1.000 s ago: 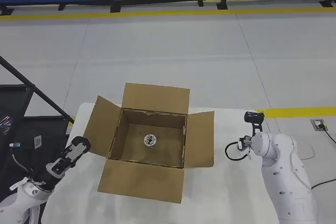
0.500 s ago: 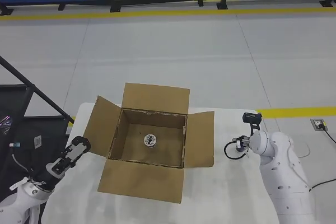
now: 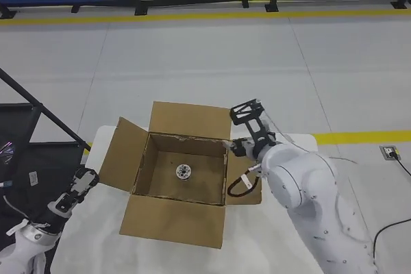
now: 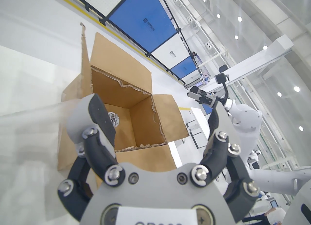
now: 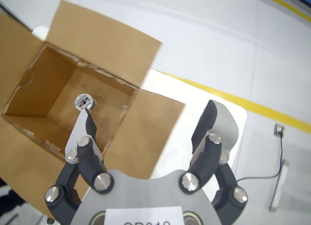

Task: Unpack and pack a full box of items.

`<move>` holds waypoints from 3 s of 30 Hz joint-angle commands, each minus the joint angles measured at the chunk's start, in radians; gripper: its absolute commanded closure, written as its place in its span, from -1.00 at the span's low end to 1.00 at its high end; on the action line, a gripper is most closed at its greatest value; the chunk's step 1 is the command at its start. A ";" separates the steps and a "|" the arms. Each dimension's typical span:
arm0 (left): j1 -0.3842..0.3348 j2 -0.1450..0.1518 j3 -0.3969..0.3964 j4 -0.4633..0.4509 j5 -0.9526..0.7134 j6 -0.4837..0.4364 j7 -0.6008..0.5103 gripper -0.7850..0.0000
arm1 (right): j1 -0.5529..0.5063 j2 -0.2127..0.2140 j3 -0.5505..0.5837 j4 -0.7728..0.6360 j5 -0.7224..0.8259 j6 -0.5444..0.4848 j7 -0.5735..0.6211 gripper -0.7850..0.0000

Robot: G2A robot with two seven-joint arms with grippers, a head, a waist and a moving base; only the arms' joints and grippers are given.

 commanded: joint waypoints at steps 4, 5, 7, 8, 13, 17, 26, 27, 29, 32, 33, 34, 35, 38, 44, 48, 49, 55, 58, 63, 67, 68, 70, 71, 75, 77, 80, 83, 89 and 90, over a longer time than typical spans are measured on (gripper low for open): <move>0.036 0.002 -0.048 0.021 -0.067 -0.016 0.015 -1.00 | 0.242 -0.083 -0.257 0.355 0.172 -0.068 -0.024 -1.00; 0.043 0.002 -0.056 0.023 -0.078 -0.019 0.014 -1.00 | 0.276 -0.104 -0.300 0.434 0.216 -0.082 -0.038 -1.00; 0.051 0.003 -0.064 0.025 -0.092 -0.022 0.012 -1.00 | 0.337 -0.150 -0.378 0.582 0.289 -0.104 -0.075 -1.00; 0.051 0.003 -0.064 0.025 -0.092 -0.022 0.012 -1.00 | 0.362 -0.173 -0.413 0.653 0.319 -0.116 -0.091 -1.00; 0.051 0.003 -0.064 0.025 -0.092 -0.022 0.012 -1.00 | 0.441 -0.290 -0.541 0.947 0.436 -0.153 -0.166 -1.00; 0.051 0.003 -0.064 0.025 -0.092 -0.022 0.012 -1.00 | 0.466 -0.373 -0.591 1.135 0.497 -0.178 -0.222 -1.00; 0.059 0.004 -0.046 0.027 0.000 0.001 0.044 -1.00 | 0.471 -0.509 -0.631 1.402 0.535 -0.134 -0.375 -1.00; 0.059 0.004 -0.042 0.032 0.024 0.003 0.050 -1.00 | 0.472 -0.519 -0.629 1.418 0.542 -0.132 -0.392 -1.00; 0.060 0.005 -0.032 0.045 0.066 -0.004 0.055 -1.00 | 0.477 -0.535 -0.623 1.449 0.552 -0.126 -0.430 -1.00; 0.057 0.006 -0.019 0.075 0.111 -0.013 0.062 -1.00 | 0.485 -0.553 -0.615 1.487 0.563 -0.115 -0.457 -1.00; 0.054 0.007 -0.012 0.085 0.128 -0.015 0.066 -1.00 | 0.486 -0.558 -0.614 1.497 0.563 -0.112 -0.461 -1.00; 0.050 0.007 -0.005 0.096 0.147 -0.019 0.070 -1.00 | 0.487 -0.562 -0.613 1.509 0.562 -0.100 -0.468 -1.00; 0.046 0.008 0.003 0.110 0.169 -0.020 0.076 -1.00 | 0.487 -0.567 -0.613 1.517 0.558 -0.090 -0.476 -1.00; 0.029 0.008 0.039 0.149 0.225 -0.041 0.086 -1.00 | 0.486 -0.575 -0.600 1.543 0.574 -0.088 -0.498 -1.00; -0.007 0.010 0.109 0.239 0.401 -0.110 0.129 -1.00 | 0.500 -0.577 -0.578 1.579 0.592 -0.112 -0.529 -1.00; -0.023 0.009 0.136 0.298 0.468 -0.134 0.178 -1.00 | 0.507 -0.574 -0.566 1.590 0.597 -0.116 -0.546 -1.00; -0.029 0.009 0.142 0.309 0.486 -0.137 0.191 -1.00 | 0.508 -0.573 -0.563 1.592 0.597 -0.117 -0.549 -1.00; -0.094 0.004 0.229 0.352 0.501 -0.172 0.219 -1.00 | 0.514 -0.564 -0.549 1.599 0.597 -0.126 -0.565 -1.00; -0.127 0.002 0.272 0.369 0.515 -0.182 0.211 -1.00 | 0.514 -0.561 -0.544 1.597 0.593 -0.124 -0.568 -1.00; -0.160 0.001 0.318 0.391 0.530 -0.191 0.198 -1.00 | 0.507 -0.557 -0.539 1.592 0.584 -0.115 -0.571 -1.00; -0.162 0.003 0.340 0.389 0.544 -0.205 0.181 -1.00 | 0.500 -0.554 -0.534 1.593 0.578 -0.114 -0.570 -1.00; -0.161 0.004 0.344 0.387 0.547 -0.209 0.176 -1.00 | 0.498 -0.554 -0.534 1.593 0.575 -0.114 -0.569 -1.00; -0.158 0.005 0.350 0.384 0.551 -0.211 0.176 -1.00 | 0.494 -0.552 -0.532 1.593 0.570 -0.110 -0.567 -1.00; -0.156 0.005 0.353 0.381 0.553 -0.212 0.174 -1.00 | 0.493 -0.552 -0.531 1.592 0.568 -0.108 -0.565 -1.00; -0.145 0.009 0.360 0.367 0.543 -0.229 0.158 -1.00 | 0.487 -0.552 -0.530 1.586 0.555 -0.100 -0.559 -1.00; -0.137 0.011 0.360 0.357 0.542 -0.240 0.144 -1.00 | 0.485 -0.552 -0.529 1.583 0.550 -0.097 -0.558 -1.00; -0.123 0.015 0.359 0.340 0.542 -0.252 0.132 -1.00 | 0.482 -0.553 -0.528 1.580 0.542 -0.090 -0.558 -1.00; -0.109 0.019 0.354 0.325 0.540 -0.263 0.124 -1.00 | 0.479 -0.555 -0.528 1.578 0.531 -0.080 -0.553 -1.00; -0.072 0.027 0.313 0.301 0.520 -0.265 0.158 -1.00 | 0.467 -0.562 -0.533 1.575 0.505 -0.061 -0.540 -1.00; -0.065 0.028 0.303 0.298 0.510 -0.266 0.164 -1.00 | 0.465 -0.563 -0.532 1.576 0.503 -0.060 -0.542 -0.93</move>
